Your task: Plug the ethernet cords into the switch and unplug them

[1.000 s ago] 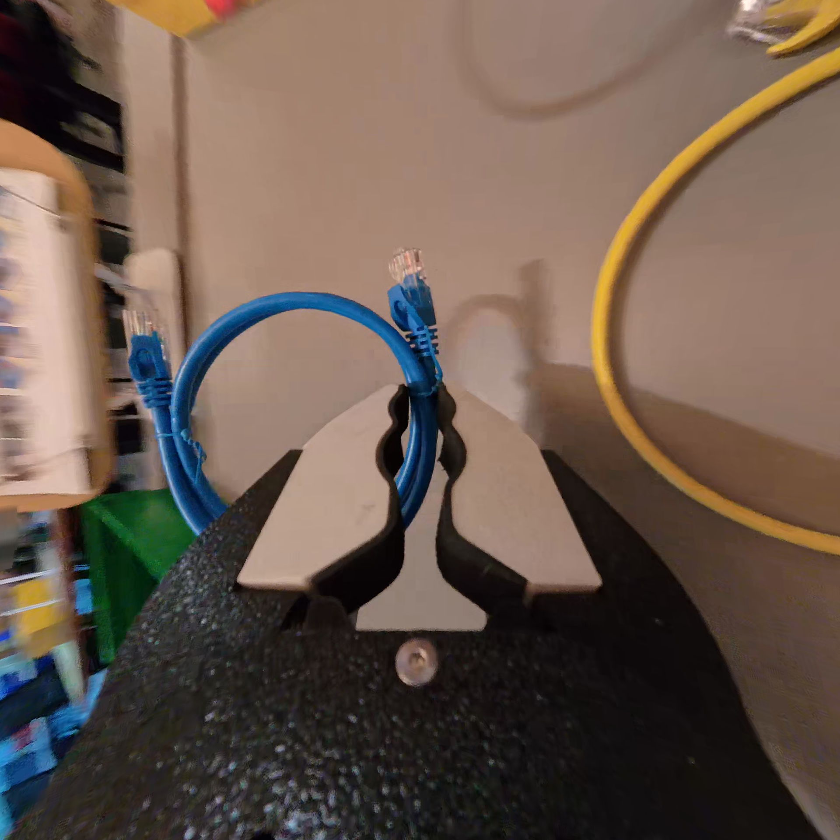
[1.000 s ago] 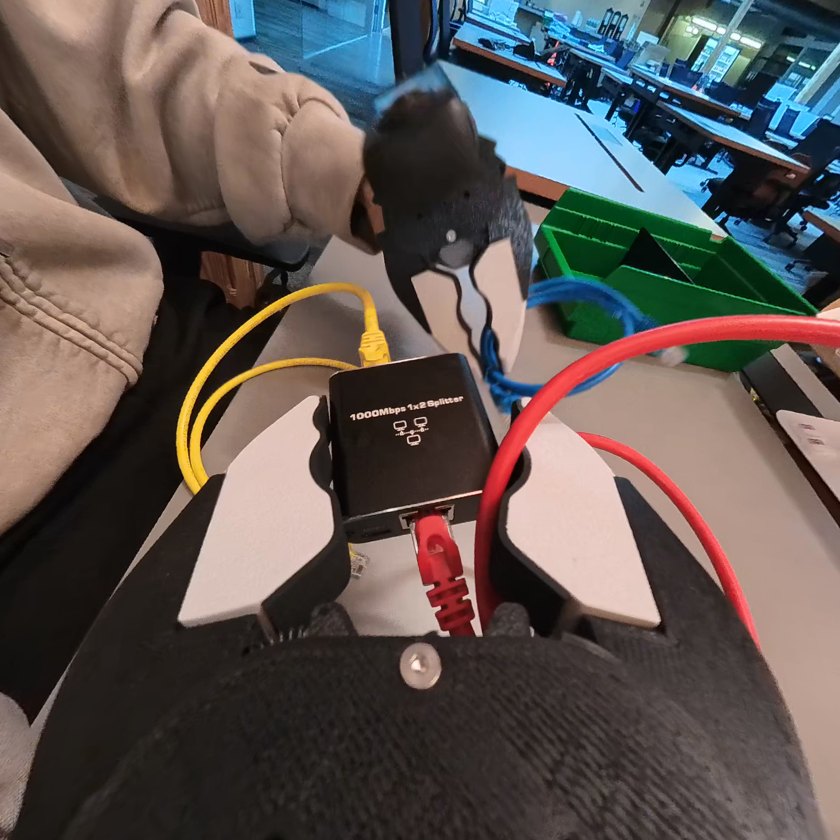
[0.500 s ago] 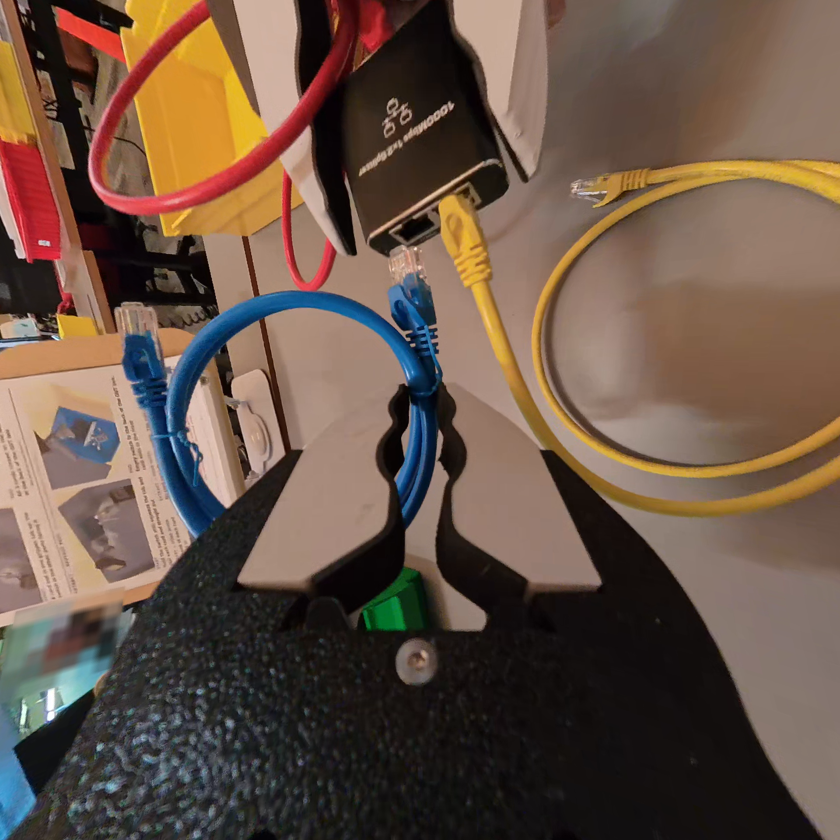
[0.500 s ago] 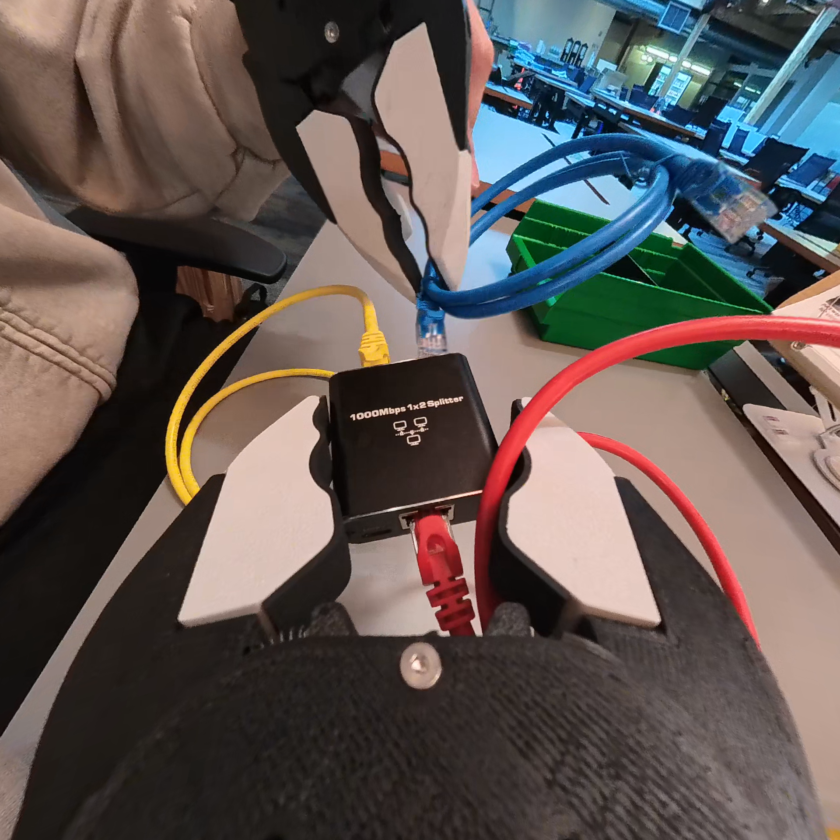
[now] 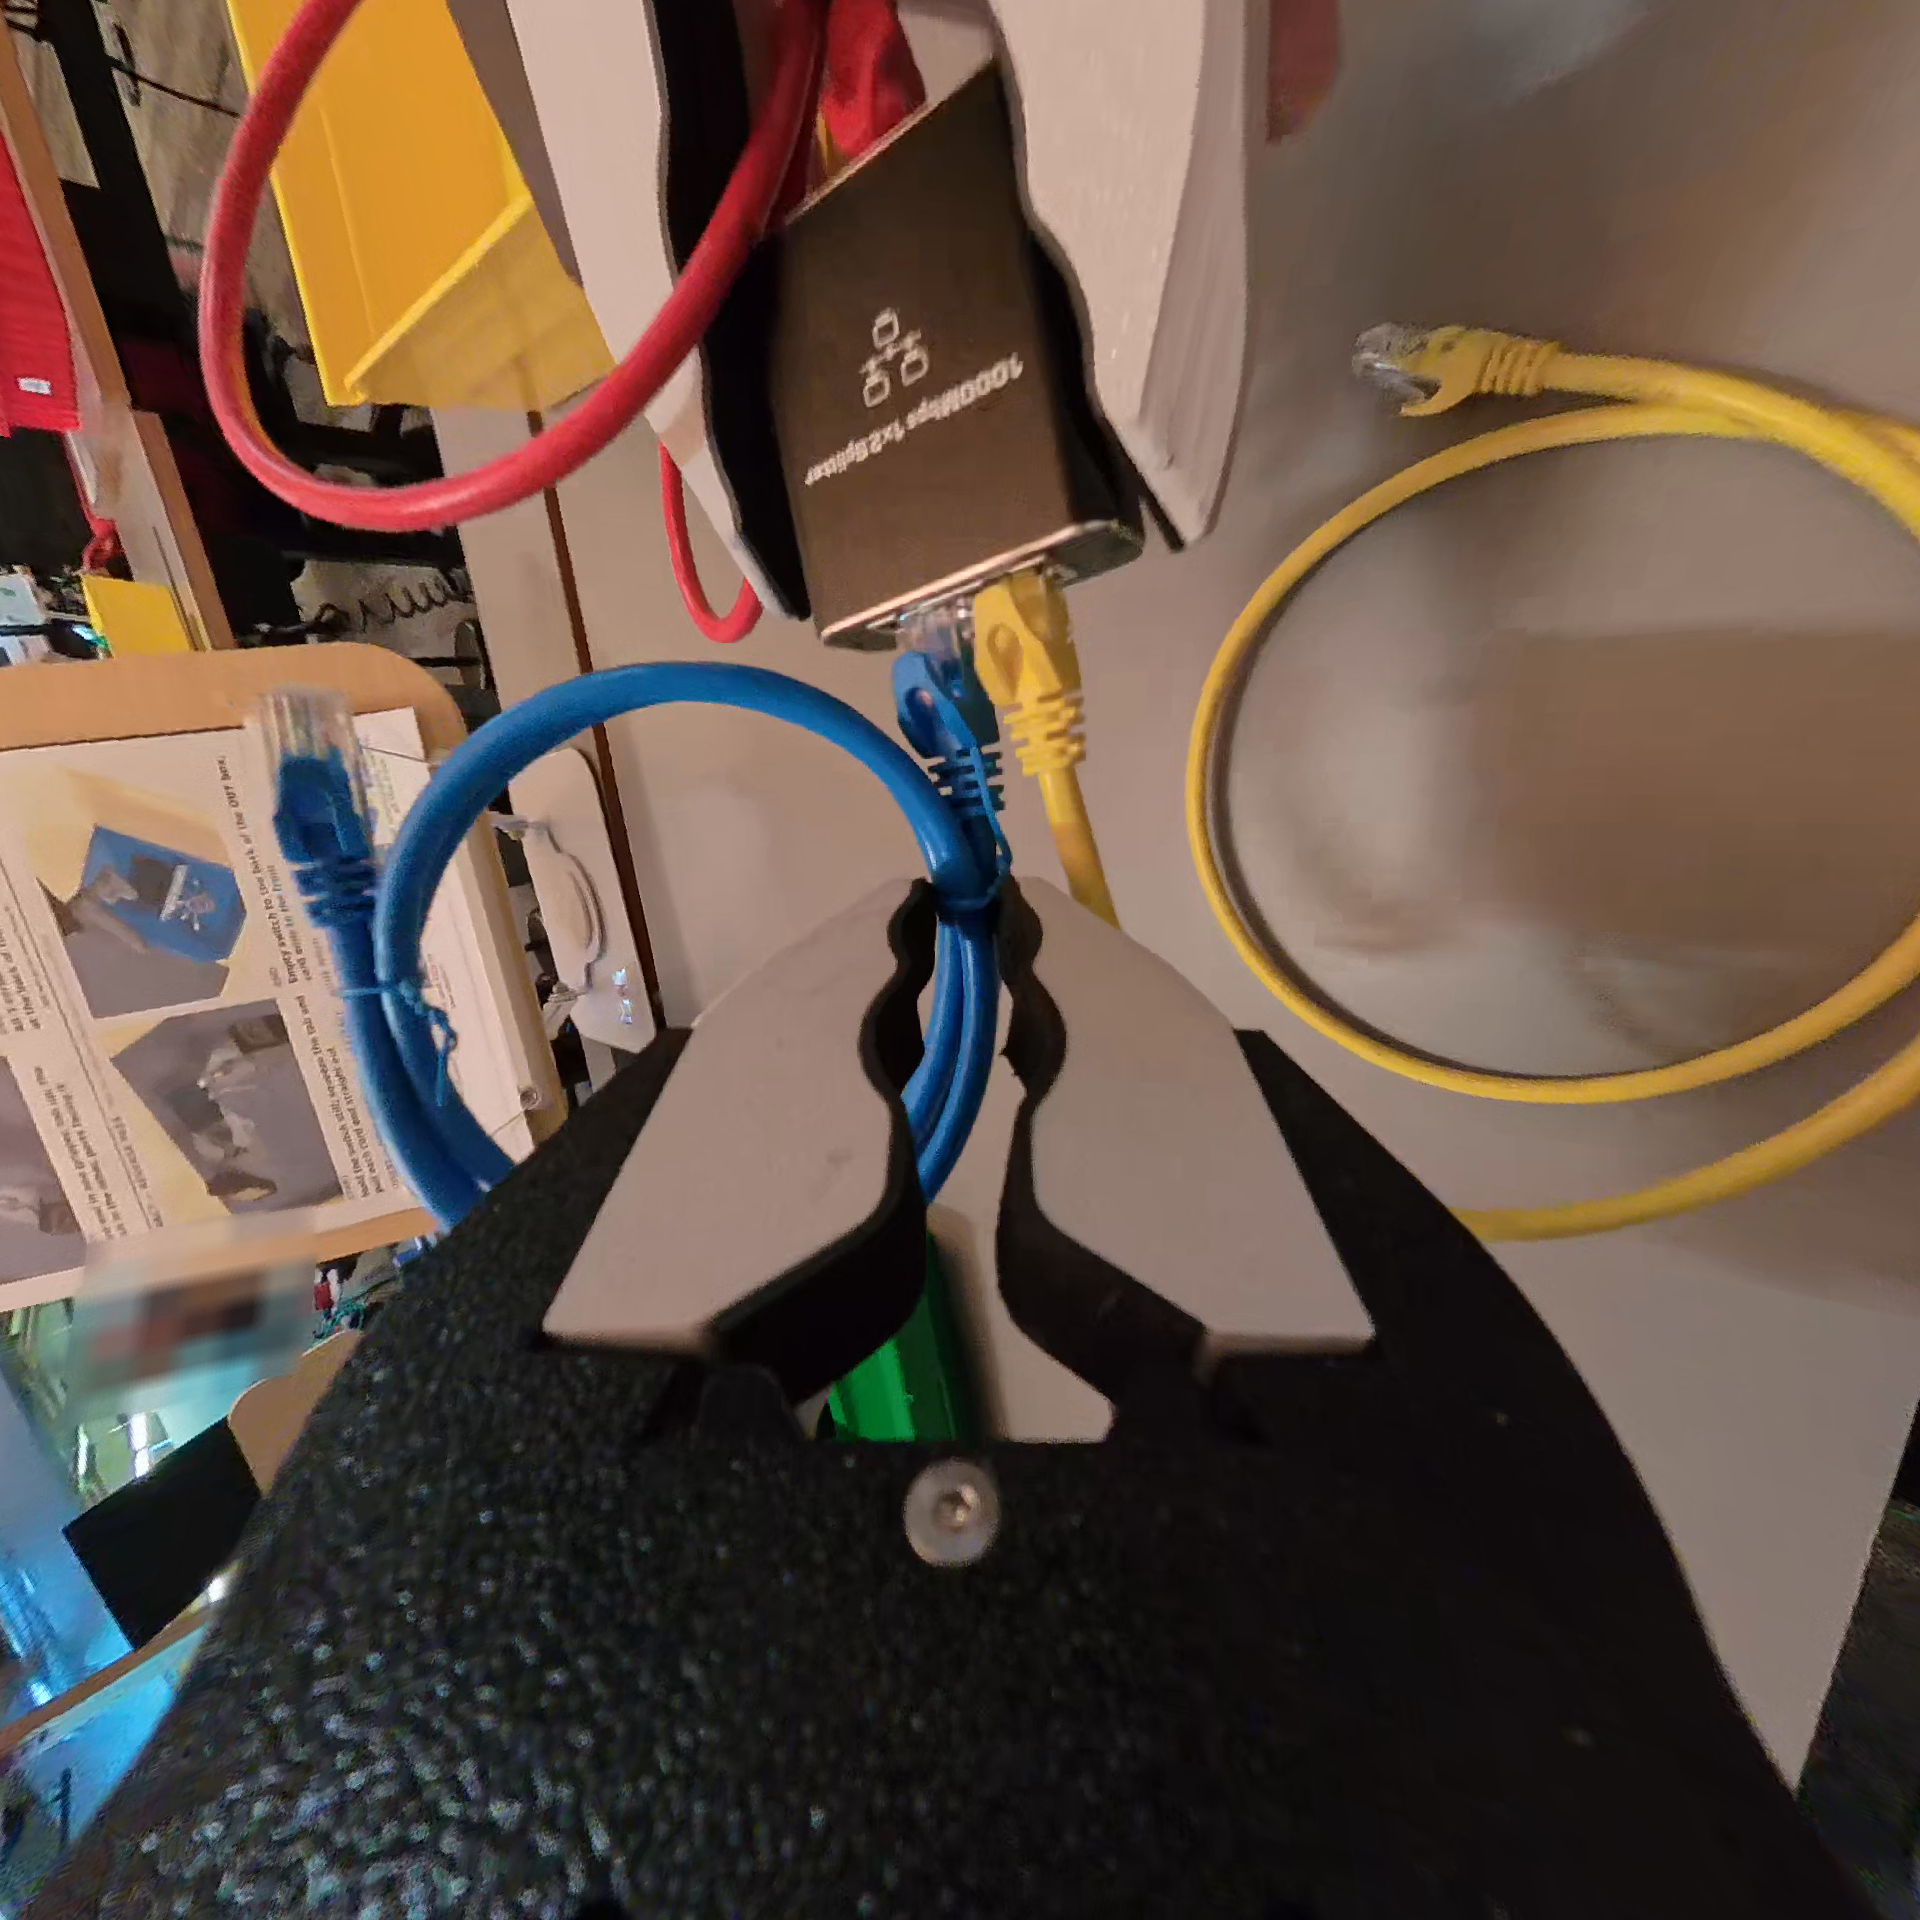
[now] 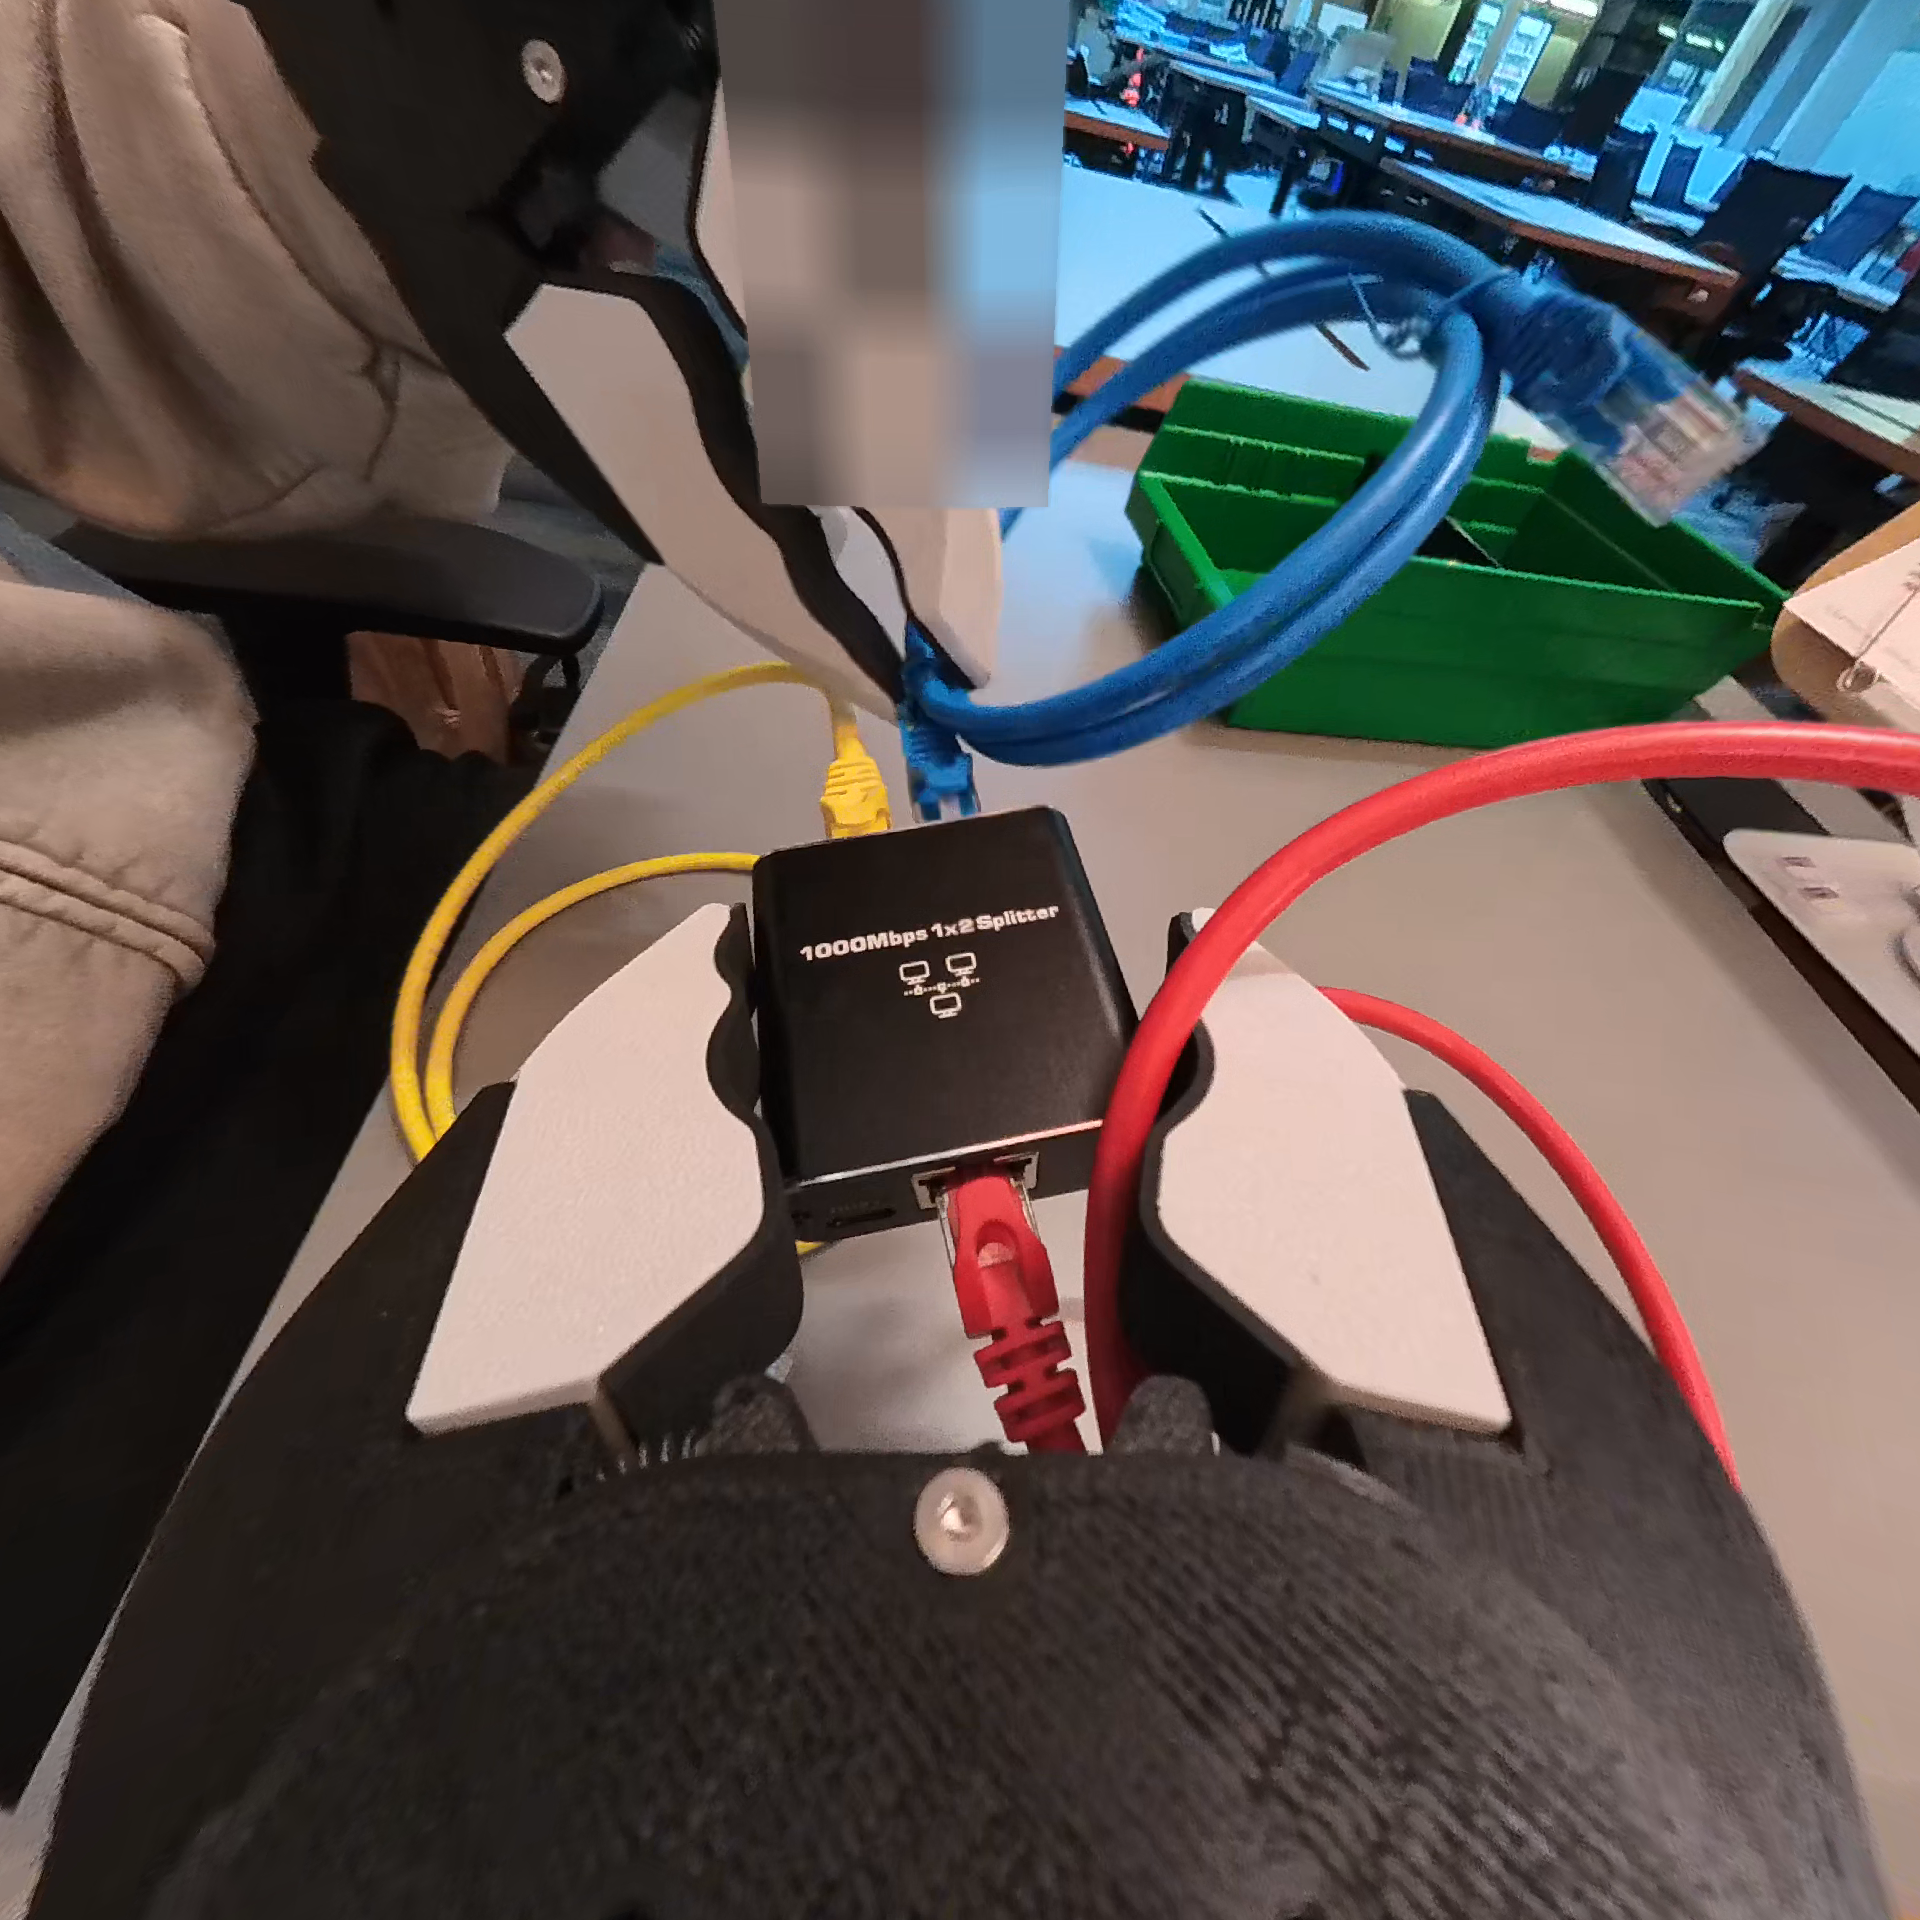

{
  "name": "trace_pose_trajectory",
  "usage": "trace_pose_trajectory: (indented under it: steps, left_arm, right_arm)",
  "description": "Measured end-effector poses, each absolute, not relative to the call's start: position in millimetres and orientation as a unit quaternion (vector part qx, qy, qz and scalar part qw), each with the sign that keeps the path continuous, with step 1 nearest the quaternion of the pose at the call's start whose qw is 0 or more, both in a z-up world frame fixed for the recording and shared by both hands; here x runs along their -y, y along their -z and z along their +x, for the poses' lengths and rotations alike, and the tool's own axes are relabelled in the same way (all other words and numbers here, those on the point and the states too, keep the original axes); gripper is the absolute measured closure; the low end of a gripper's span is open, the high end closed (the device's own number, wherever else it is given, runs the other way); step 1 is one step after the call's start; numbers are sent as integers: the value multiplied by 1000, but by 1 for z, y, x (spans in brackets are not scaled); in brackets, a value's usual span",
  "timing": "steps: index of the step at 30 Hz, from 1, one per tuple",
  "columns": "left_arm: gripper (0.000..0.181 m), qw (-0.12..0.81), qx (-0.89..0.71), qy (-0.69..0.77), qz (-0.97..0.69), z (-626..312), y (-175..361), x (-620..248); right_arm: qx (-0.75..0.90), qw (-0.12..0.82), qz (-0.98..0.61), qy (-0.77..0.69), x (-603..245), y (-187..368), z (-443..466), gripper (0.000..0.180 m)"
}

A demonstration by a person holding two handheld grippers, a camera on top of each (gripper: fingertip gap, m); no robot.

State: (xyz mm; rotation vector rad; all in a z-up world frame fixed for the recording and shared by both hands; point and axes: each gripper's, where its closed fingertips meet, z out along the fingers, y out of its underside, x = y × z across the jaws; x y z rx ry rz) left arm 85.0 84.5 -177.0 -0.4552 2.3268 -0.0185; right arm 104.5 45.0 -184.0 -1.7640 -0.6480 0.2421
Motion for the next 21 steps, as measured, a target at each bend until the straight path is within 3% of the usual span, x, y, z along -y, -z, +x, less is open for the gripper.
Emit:
trace_pose_trajectory:
  steps: [21]
  left_arm:
    - [170, 364, -902, 81, -219, 89, 174, -89]
  right_arm:
    - [260, 603, -747, -107, -59, 180, 100, 103]
